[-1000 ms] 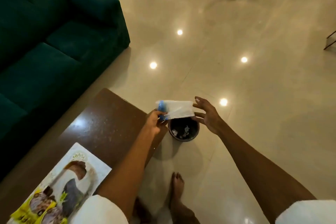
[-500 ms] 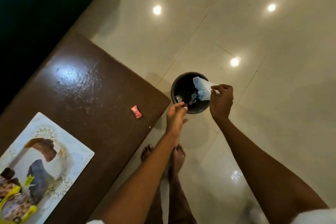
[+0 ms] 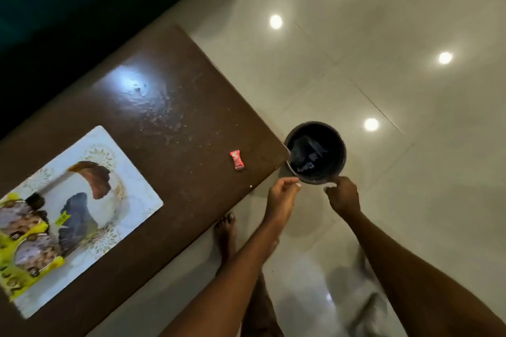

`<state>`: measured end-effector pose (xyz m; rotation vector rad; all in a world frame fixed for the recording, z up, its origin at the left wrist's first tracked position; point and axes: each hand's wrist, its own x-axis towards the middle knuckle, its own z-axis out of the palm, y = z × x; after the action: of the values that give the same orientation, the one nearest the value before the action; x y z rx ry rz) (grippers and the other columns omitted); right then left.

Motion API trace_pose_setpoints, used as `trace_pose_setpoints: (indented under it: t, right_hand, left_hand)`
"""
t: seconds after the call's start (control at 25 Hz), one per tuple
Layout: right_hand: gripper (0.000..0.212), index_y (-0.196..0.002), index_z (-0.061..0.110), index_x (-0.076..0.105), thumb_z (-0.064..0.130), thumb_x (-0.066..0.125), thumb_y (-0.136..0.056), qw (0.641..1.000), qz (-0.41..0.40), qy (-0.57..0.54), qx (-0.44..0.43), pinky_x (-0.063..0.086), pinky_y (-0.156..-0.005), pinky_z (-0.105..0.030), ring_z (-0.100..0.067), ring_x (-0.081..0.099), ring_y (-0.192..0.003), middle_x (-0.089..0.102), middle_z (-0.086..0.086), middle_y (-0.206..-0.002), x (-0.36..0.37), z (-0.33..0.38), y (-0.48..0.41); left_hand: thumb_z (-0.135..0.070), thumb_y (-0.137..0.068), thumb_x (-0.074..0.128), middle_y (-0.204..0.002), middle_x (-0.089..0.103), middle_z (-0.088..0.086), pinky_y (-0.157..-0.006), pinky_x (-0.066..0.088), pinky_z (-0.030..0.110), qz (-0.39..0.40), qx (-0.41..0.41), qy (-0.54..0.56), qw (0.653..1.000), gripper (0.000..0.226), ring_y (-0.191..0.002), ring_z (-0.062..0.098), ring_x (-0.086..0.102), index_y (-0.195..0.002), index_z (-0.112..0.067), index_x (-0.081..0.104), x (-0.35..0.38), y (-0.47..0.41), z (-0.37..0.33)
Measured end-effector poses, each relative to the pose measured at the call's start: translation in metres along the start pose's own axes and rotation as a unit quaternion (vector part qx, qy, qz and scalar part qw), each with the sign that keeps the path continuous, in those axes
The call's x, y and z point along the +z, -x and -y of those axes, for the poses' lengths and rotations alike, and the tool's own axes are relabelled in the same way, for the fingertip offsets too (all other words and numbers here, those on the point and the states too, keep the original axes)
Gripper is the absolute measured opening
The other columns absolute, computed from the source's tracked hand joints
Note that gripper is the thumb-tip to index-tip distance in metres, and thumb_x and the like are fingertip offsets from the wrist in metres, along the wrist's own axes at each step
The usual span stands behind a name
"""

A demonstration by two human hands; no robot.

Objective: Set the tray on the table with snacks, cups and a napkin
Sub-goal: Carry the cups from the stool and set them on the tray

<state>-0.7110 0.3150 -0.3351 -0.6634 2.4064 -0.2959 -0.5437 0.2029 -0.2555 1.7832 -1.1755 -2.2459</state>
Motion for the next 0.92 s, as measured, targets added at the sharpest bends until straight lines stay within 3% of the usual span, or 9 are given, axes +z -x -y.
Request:
trace_pose_setpoints:
  t: [0.12, 0.2, 0.28, 0.36, 0.44, 0.56, 0.72, 0.92]
  right_hand:
    - [0.018, -0.103, 0.000, 0.077, 0.005, 0.076, -0.085, 0.998, 0.028, 0.019, -0.054, 0.053, -0.082, -0.042, -0.045, 0.068, -0.099, 0.073, -0.024, -0.105, -0.001, 0.051, 0.043]
    - [0.014, -0.096, 0.005, 0.077, 0.009, 0.069, -0.086, 0.990, 0.040, 0.030, -0.132, 0.052, -0.076, -0.039, -0.042, 0.069, -0.093, 0.074, -0.019, -0.097, -0.009, 0.108, 0.068]
    - [0.018, -0.093, 0.006, 0.076, 0.014, 0.061, -0.087, 0.972, 0.031, 0.037, -0.231, 0.054, -0.075, -0.040, -0.042, 0.069, -0.088, 0.073, -0.018, -0.092, -0.023, 0.181, 0.102]
    - [0.025, -0.095, 0.009, 0.076, 0.024, 0.057, -0.090, 0.945, 0.057, 0.058, -0.317, 0.050, -0.075, -0.037, -0.039, 0.068, -0.087, 0.071, -0.014, -0.093, -0.034, 0.254, 0.135]
    - [0.034, -0.104, 0.013, 0.074, 0.036, 0.053, -0.091, 0.918, 0.094, 0.090, -0.375, 0.048, -0.082, -0.037, -0.036, 0.065, -0.098, 0.068, -0.010, -0.103, -0.033, 0.325, 0.148]
    - [0.051, -0.119, 0.012, 0.069, 0.045, 0.044, -0.090, 0.873, 0.097, 0.117, -0.463, 0.050, -0.090, -0.041, -0.037, 0.061, -0.111, 0.063, -0.012, -0.120, -0.054, 0.453, 0.187]
    - [0.048, -0.142, 0.013, 0.055, 0.027, 0.061, -0.096, 0.810, 0.046, 0.139, -0.567, 0.046, -0.101, -0.040, -0.031, 0.053, -0.126, 0.050, -0.012, -0.141, -0.111, 0.629, 0.330]
    - [0.078, -0.162, 0.029, 0.026, 0.040, 0.065, -0.095, 0.743, -0.011, 0.103, -0.661, 0.042, -0.111, -0.051, -0.031, 0.031, -0.149, 0.025, -0.001, -0.168, -0.125, 0.757, 0.491]
  left_hand:
    - [-0.018, -0.097, 0.062, -0.082, 0.062, -0.008, -0.061, 0.044, 0.019, 0.019, -0.004, -0.025, 1.000, 0.008, -0.074, 0.005, 0.055, -0.099, -0.021, 0.069, -0.040, 0.032, -0.023]
    - [-0.018, -0.097, 0.062, -0.076, 0.059, -0.007, -0.053, 0.041, 0.013, 0.013, 0.002, -0.061, 0.998, 0.011, -0.069, 0.004, 0.052, -0.088, -0.025, 0.064, -0.088, 0.059, -0.045]
    - [-0.016, -0.097, 0.065, -0.082, 0.057, -0.006, -0.055, 0.040, 0.007, -0.045, 0.037, -0.077, 0.995, 0.009, -0.074, 0.003, 0.051, -0.090, -0.020, 0.061, -0.151, 0.098, -0.072]
    - [-0.024, -0.097, 0.066, -0.097, 0.054, -0.005, -0.064, 0.043, 0.010, -0.113, 0.062, -0.086, 0.988, 0.019, -0.088, 0.008, 0.057, -0.110, -0.017, 0.055, -0.215, 0.146, -0.099]
    - [-0.038, -0.092, 0.069, -0.117, 0.053, -0.002, -0.080, 0.050, 0.021, -0.182, 0.103, -0.097, 0.973, 0.053, -0.112, 0.021, 0.060, -0.135, -0.020, 0.043, -0.276, 0.199, -0.123]
    - [-0.059, -0.072, 0.068, -0.141, 0.049, 0.007, -0.104, 0.050, 0.044, -0.280, 0.162, -0.118, 0.939, 0.090, -0.129, 0.029, 0.054, -0.146, -0.024, 0.032, -0.363, 0.269, -0.150]
    - [-0.048, -0.077, 0.070, -0.152, 0.042, 0.014, -0.113, 0.041, 0.043, -0.391, 0.223, -0.141, 0.882, 0.088, -0.140, 0.027, 0.042, -0.151, -0.020, 0.031, -0.478, 0.408, -0.189]
    - [-0.046, -0.086, 0.069, -0.158, 0.035, 0.010, -0.116, 0.036, 0.050, -0.535, 0.235, -0.212, 0.784, 0.086, -0.145, 0.031, 0.035, -0.155, -0.017, 0.027, -0.604, 0.572, -0.192]
